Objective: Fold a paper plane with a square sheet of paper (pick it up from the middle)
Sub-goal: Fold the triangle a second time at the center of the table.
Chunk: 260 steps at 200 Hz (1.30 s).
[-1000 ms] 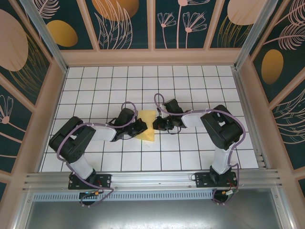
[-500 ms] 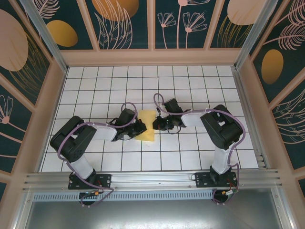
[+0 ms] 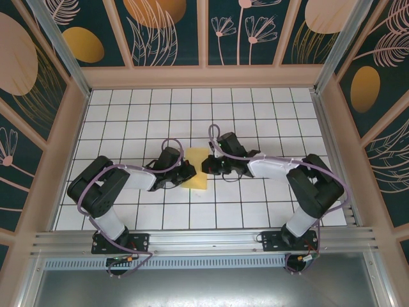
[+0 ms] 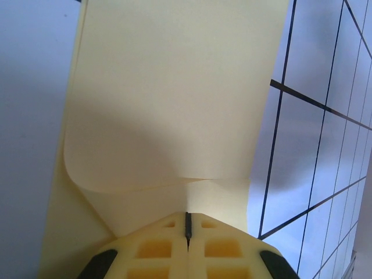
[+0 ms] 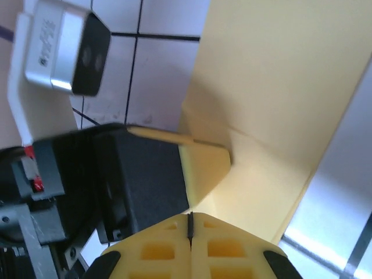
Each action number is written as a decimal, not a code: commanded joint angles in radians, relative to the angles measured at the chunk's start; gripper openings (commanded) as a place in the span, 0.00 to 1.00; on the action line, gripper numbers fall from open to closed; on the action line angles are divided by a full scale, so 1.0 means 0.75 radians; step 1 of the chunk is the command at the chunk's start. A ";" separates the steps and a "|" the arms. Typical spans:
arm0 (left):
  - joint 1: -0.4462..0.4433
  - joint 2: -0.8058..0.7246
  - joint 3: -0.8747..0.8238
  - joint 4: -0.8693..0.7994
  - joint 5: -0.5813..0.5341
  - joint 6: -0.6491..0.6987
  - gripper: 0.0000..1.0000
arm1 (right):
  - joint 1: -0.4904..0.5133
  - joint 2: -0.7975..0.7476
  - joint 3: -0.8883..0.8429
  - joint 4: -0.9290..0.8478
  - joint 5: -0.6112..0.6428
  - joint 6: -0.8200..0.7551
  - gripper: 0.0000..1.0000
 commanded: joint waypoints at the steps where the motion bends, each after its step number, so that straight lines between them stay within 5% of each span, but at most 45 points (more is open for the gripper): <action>1: 0.000 0.074 -0.056 -0.121 -0.061 -0.007 0.00 | 0.060 -0.007 -0.030 -0.006 0.070 0.115 0.00; 119: -0.001 0.073 -0.068 -0.103 -0.061 -0.009 0.00 | 0.135 0.201 0.062 0.016 0.112 0.196 0.00; 260: -0.002 0.078 -0.074 -0.171 -0.120 -0.025 0.00 | 0.142 0.183 -0.005 -0.158 0.123 0.113 0.00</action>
